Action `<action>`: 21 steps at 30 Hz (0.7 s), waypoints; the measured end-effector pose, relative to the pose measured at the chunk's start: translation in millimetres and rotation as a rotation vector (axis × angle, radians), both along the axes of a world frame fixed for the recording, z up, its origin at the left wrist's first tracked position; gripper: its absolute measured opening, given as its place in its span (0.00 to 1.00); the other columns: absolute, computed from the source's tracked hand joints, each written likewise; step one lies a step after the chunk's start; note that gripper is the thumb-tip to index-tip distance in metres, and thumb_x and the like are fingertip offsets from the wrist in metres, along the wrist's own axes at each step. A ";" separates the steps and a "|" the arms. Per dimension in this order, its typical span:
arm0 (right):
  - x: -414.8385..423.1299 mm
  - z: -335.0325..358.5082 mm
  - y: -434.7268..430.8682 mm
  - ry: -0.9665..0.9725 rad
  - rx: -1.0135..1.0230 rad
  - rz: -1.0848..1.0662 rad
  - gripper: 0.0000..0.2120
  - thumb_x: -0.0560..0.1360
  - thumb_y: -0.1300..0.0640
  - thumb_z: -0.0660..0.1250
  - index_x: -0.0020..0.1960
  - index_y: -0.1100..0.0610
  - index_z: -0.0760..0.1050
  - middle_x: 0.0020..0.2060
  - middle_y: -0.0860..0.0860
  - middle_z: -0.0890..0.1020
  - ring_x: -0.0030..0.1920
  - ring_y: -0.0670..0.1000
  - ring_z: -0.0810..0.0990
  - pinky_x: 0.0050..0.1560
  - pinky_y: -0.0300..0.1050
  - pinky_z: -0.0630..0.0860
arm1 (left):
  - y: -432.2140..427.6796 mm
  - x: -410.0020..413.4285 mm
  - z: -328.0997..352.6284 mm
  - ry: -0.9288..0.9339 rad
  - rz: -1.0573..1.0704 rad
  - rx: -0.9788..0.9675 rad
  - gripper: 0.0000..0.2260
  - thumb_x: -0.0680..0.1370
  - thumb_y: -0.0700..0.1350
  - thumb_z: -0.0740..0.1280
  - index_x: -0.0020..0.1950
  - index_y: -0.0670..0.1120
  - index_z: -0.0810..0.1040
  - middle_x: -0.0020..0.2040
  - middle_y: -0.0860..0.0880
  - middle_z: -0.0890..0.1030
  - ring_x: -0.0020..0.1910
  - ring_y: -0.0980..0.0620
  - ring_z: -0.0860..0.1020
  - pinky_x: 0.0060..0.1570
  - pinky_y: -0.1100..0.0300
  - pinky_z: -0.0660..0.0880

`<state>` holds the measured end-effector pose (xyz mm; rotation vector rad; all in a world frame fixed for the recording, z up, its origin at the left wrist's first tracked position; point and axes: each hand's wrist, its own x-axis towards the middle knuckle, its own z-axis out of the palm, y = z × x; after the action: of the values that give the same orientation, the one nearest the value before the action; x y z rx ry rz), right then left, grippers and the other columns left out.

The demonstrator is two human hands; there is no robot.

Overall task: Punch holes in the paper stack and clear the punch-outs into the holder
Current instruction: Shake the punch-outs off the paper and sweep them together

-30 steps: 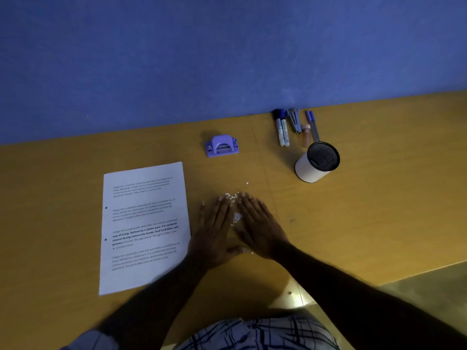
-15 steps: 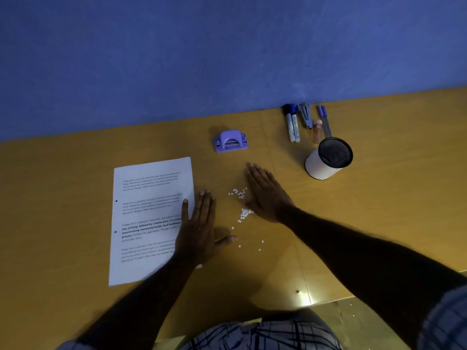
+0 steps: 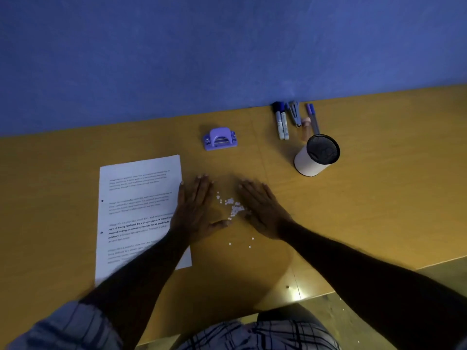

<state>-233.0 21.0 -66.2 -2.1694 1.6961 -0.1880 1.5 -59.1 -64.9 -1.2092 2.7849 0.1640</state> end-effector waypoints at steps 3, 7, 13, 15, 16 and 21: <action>-15.0 -0.6 13.9 -0.044 0.044 -0.163 0.34 0.79 0.38 0.42 0.79 0.53 0.43 0.79 0.50 0.42 0.78 0.47 0.38 0.78 0.56 0.40 | -8.7 -6.7 -6.5 -0.017 0.044 0.020 0.48 0.69 0.77 0.49 0.78 0.45 0.53 0.79 0.41 0.51 0.78 0.40 0.49 0.71 0.33 0.47; -21.5 -1.8 31.4 0.000 0.049 -0.228 0.33 0.80 0.41 0.45 0.79 0.54 0.41 0.79 0.50 0.41 0.78 0.47 0.37 0.78 0.55 0.40 | -4.9 -10.9 -9.0 -0.033 0.028 0.013 0.47 0.69 0.77 0.48 0.79 0.47 0.52 0.79 0.40 0.48 0.78 0.39 0.46 0.72 0.32 0.46; -1.3 -6.1 50.2 0.162 0.027 -0.290 0.40 0.78 0.33 0.46 0.79 0.58 0.43 0.79 0.55 0.44 0.79 0.55 0.41 0.77 0.57 0.42 | 26.6 -28.7 -5.3 0.014 -0.092 0.031 0.47 0.69 0.78 0.48 0.78 0.47 0.55 0.79 0.40 0.50 0.78 0.41 0.47 0.71 0.32 0.47; 8.3 -8.2 53.2 0.204 0.006 -0.308 0.42 0.77 0.31 0.46 0.79 0.60 0.46 0.79 0.57 0.47 0.79 0.56 0.43 0.77 0.58 0.43 | 37.2 -33.5 -4.8 0.025 -0.112 0.037 0.47 0.70 0.77 0.47 0.78 0.46 0.56 0.79 0.39 0.51 0.78 0.41 0.48 0.71 0.32 0.48; 11.8 -9.0 53.9 0.212 0.001 -0.312 0.42 0.77 0.31 0.47 0.79 0.60 0.47 0.79 0.57 0.48 0.79 0.56 0.44 0.77 0.58 0.43 | 40.4 -35.2 -4.4 0.017 -0.126 0.035 0.47 0.70 0.77 0.47 0.78 0.46 0.56 0.79 0.39 0.51 0.78 0.40 0.48 0.71 0.32 0.48; 20.2 -9.8 53.0 0.241 0.011 -0.300 0.41 0.77 0.31 0.48 0.79 0.58 0.47 0.79 0.56 0.48 0.79 0.56 0.43 0.77 0.59 0.45 | 44.6 -30.5 -1.7 0.008 -0.165 0.030 0.47 0.70 0.77 0.48 0.78 0.46 0.55 0.79 0.39 0.51 0.78 0.40 0.49 0.71 0.32 0.49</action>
<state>-212.9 74.0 -76.0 -1.9843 2.1491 0.0047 -29.0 -14.5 -66.6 -0.9683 2.8612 0.1971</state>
